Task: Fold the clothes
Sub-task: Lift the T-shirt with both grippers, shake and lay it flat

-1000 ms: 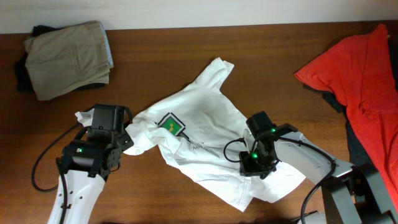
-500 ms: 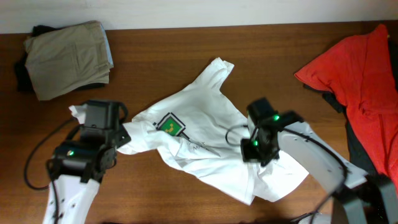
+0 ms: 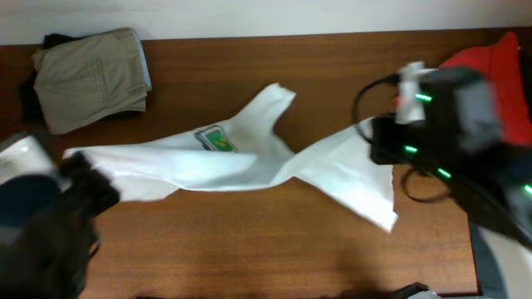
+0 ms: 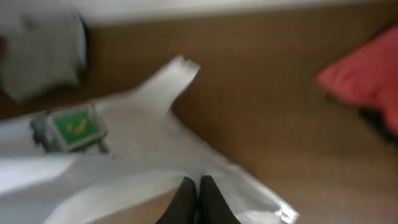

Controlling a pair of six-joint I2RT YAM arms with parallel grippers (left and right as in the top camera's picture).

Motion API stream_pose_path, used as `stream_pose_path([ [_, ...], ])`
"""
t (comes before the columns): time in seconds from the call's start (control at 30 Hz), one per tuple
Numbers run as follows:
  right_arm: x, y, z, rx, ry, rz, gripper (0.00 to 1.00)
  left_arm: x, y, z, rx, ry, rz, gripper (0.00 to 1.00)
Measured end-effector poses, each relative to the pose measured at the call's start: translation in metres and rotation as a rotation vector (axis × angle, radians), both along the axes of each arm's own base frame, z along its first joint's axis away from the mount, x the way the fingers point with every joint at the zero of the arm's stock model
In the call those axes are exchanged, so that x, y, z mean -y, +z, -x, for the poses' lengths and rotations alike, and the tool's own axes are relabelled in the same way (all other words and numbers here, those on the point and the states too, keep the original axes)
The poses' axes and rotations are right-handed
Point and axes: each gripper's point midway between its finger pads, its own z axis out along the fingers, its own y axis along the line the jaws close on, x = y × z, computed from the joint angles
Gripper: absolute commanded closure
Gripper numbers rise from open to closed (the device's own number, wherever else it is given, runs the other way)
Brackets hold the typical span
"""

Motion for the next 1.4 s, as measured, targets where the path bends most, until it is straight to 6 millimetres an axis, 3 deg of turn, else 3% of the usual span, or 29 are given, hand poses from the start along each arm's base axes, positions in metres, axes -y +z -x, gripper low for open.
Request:
stream_pose_path([
  [0.07, 0.012, 0.04, 0.015, 0.121, -0.029, -0.022, 0.96, -0.006, 0.031, 0.02, 0.089, 0.013, 0.009, 0.99],
  [0.2, 0.03, 0.096, 0.041, 0.295, -0.068, -0.062, 0.96, -0.012, 0.092, 0.061, 0.294, 0.013, 0.044, 0.99],
  [0.33, 0.045, 0.133, 0.058, 0.417, -0.115, -0.087, 0.96, -0.014, 0.128, 0.088, 0.424, -0.004, 0.068, 0.99],
  [0.47, 0.063, 0.16, 0.071, 0.514, -0.184, -0.099, 0.96, -0.013, 0.159, 0.099, 0.536, -0.023, 0.07, 0.99],
  [0.53, 0.07, 0.169, 0.073, 0.549, -0.222, -0.106, 0.96, -0.012, 0.172, 0.097, 0.576, -0.029, 0.065, 0.99],
  [0.63, 0.077, 0.178, 0.071, 0.586, -0.271, -0.112, 0.96, -0.009, 0.188, 0.078, 0.605, -0.035, 0.044, 0.99],
  [0.77, 0.08, 0.18, 0.055, 0.591, -0.317, -0.095, 0.96, 0.001, 0.186, 0.018, 0.539, -0.04, 0.014, 0.99],
  [0.87, 0.072, 0.169, 0.025, 0.542, -0.331, -0.058, 0.96, 0.012, 0.162, -0.046, 0.413, -0.046, -0.012, 0.99],
  [0.93, 0.061, 0.152, -0.009, 0.474, -0.334, -0.021, 0.96, 0.02, 0.134, -0.095, 0.303, -0.05, -0.03, 0.99],
  [0.97, 0.05, 0.129, -0.045, 0.402, -0.341, 0.009, 0.96, 0.024, 0.113, -0.125, 0.233, -0.051, -0.041, 0.99],
  [1.0, 0.046, 0.119, -0.057, 0.373, -0.342, 0.023, 0.96, 0.03, 0.08, -0.164, 0.133, -0.055, -0.057, 0.99],
  [1.07, 0.04, 0.091, -0.099, 0.301, -0.359, 0.062, 0.96, 0.036, 0.044, -0.199, 0.035, -0.058, -0.071, 0.99],
  [1.13, 0.037, 0.051, -0.145, 0.216, -0.377, 0.106, 0.96, 0.042, 0.004, -0.235, -0.063, -0.06, -0.088, 0.99],
  [1.17, 0.036, 0.02, -0.173, 0.152, -0.384, 0.137, 0.96, 0.044, -0.019, -0.252, -0.116, -0.062, -0.095, 0.99],
  [1.27, 0.033, -0.054, -0.227, 0.023, -0.388, 0.186, 0.96, 0.053, -0.086, -0.305, -0.219, -0.065, -0.11, 0.99],
  [1.33, 0.032, -0.093, -0.254, -0.026, -0.391, 0.2, 0.93, 0.058, -0.131, -0.337, -0.269, -0.065, -0.118, 0.99],
  [1.37, 0.032, -0.113, -0.269, -0.042, -0.394, 0.202, 0.83, 0.06, -0.156, -0.354, -0.288, -0.066, -0.121, 0.89],
  [1.4, 0.033, -0.135, -0.283, -0.06, -0.397, 0.205, 0.39, 0.063, -0.189, -0.372, -0.316, -0.067, -0.124, 0.63],
])
